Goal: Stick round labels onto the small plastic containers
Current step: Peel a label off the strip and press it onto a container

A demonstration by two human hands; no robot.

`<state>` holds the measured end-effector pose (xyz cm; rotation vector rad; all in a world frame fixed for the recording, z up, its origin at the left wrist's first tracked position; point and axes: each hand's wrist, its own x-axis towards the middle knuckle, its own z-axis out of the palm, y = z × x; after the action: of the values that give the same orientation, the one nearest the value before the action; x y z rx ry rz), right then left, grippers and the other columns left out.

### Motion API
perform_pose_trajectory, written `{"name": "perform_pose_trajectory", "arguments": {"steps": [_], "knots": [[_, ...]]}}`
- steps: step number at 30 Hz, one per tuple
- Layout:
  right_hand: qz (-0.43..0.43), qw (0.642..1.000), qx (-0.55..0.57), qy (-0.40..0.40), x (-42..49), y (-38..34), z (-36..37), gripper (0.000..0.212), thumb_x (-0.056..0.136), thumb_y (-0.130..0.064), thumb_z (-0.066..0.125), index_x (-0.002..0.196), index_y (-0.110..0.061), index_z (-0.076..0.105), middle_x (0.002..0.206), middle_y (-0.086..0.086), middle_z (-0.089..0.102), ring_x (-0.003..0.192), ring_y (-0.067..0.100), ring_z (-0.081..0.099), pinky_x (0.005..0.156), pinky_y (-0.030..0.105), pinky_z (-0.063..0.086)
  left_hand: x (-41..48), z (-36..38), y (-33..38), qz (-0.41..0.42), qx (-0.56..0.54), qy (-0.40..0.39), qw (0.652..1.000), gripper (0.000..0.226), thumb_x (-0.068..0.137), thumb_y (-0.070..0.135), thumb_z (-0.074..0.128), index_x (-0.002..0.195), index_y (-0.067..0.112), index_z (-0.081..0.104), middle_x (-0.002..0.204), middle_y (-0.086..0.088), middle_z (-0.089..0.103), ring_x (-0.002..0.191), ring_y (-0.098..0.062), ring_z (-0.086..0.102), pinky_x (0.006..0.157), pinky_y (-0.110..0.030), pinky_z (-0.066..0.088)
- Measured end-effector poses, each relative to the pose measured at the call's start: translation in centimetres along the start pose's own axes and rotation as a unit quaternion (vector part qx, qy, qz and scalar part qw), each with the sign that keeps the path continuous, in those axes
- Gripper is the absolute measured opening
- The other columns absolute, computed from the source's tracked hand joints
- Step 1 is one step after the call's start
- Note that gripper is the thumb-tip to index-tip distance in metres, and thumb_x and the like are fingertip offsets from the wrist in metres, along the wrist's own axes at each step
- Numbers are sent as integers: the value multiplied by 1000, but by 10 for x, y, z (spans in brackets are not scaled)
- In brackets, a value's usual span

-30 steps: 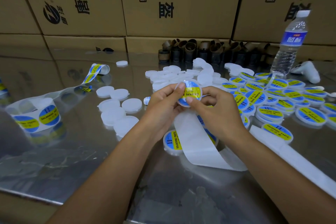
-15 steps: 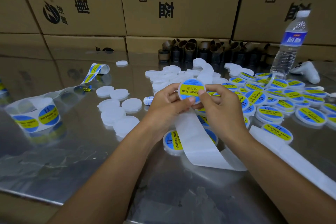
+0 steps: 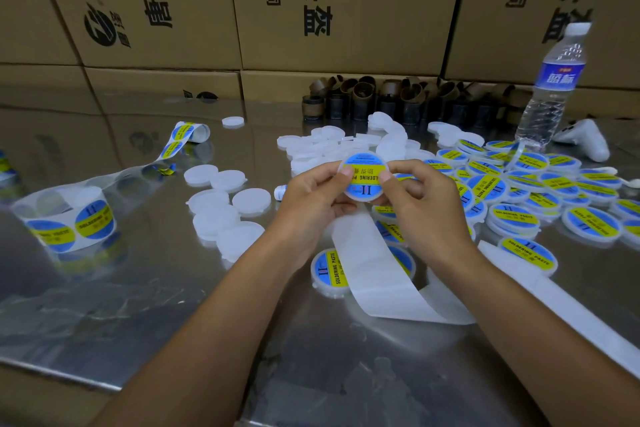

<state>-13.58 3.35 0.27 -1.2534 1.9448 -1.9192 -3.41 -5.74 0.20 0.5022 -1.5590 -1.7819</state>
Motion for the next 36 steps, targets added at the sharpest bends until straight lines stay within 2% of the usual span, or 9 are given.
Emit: {"name": "perform_pose_trajectory", "arguments": {"steps": [5, 8, 12, 16, 18, 22, 28, 32, 36], "knots": [[2, 1000, 2, 30, 9, 3, -11, 13, 93, -20, 55, 86, -30, 57, 64, -3, 66, 58, -4, 61, 54, 11, 46, 3, -5, 0, 3, 35, 46, 998, 15, 95, 16, 55, 97, 18, 69, 87, -2, 67, 75, -10, 62, 71, -21, 54], [6, 995, -39, 92, 17, 12, -22, 9, 95, -21, 51, 96, -25, 60, 67, -2, 62, 65, 7, 59, 59, 20, 43, 4, -11, 3, 13, 43, 87, 995, 14, 94, 13, 56, 93, 22, 67, 84, 2, 65, 75, -9, 62, 69, -19, 54], [12, 979, -145, 141, 24, 26, -34, 23, 96, -19, 47, 115, -15, 59, 62, -9, 51, 64, 12, 52, 55, 19, 33, 8, -20, 6, 19, 71, 153, 985, 19, 93, 7, 55, 89, 22, 66, 84, 1, 64, 78, -13, 60, 72, -25, 54], [40, 971, -197, 130, 25, 33, -40, 28, 97, -17, 44, 123, -9, 52, 63, -6, 51, 93, 33, 57, 76, 38, 44, 10, -29, 6, 19, 73, 198, 977, 20, 92, 5, 55, 87, 21, 65, 85, -3, 63, 81, -17, 59, 75, -31, 54], [56, 968, -209, 130, 25, 35, -41, 31, 97, -18, 45, 126, -8, 48, 68, -1, 53, 96, 34, 56, 77, 40, 43, 13, -35, 4, 23, 80, 219, 972, 21, 92, 4, 54, 87, 21, 65, 86, -3, 63, 84, -18, 60, 79, -34, 52], [83, 961, -230, 128, 23, 35, -42, 29, 95, -17, 45, 122, -7, 44, 75, 9, 59, 87, 36, 57, 68, 38, 42, 21, -47, -2, 59, 149, 269, 950, 26, 91, 4, 53, 82, 25, 63, 85, 7, 64, 78, -4, 58, 69, -11, 45], [90, 960, -233, 127, 22, 31, -41, 26, 94, -18, 46, 118, -9, 46, 80, 14, 63, 84, 35, 57, 67, 38, 41, 27, -68, -8, 78, 258, 317, 909, 21, 91, 0, 49, 94, 16, 63, 82, 10, 58, 84, -11, 54, 76, -18, 40], [71, 961, -230, 133, 21, 28, -40, 24, 92, -15, 46, 116, -10, 47, 71, 6, 56, 85, 33, 56, 66, 36, 40, 22, -71, -11, 82, 358, 303, 880, 25, 88, -2, 51, 107, 10, 63, 103, 0, 62, 95, -14, 55, 80, -18, 37], [65, 963, -226, 131, 20, 28, -39, 23, 92, -14, 46, 114, -11, 48, 69, 2, 53, 85, 30, 54, 65, 34, 35, 18, -72, -12, 50, 448, 278, 848, 32, 87, 2, 55, 118, 9, 61, 120, -10, 62, 114, -26, 54, 89, -28, 39]]}}
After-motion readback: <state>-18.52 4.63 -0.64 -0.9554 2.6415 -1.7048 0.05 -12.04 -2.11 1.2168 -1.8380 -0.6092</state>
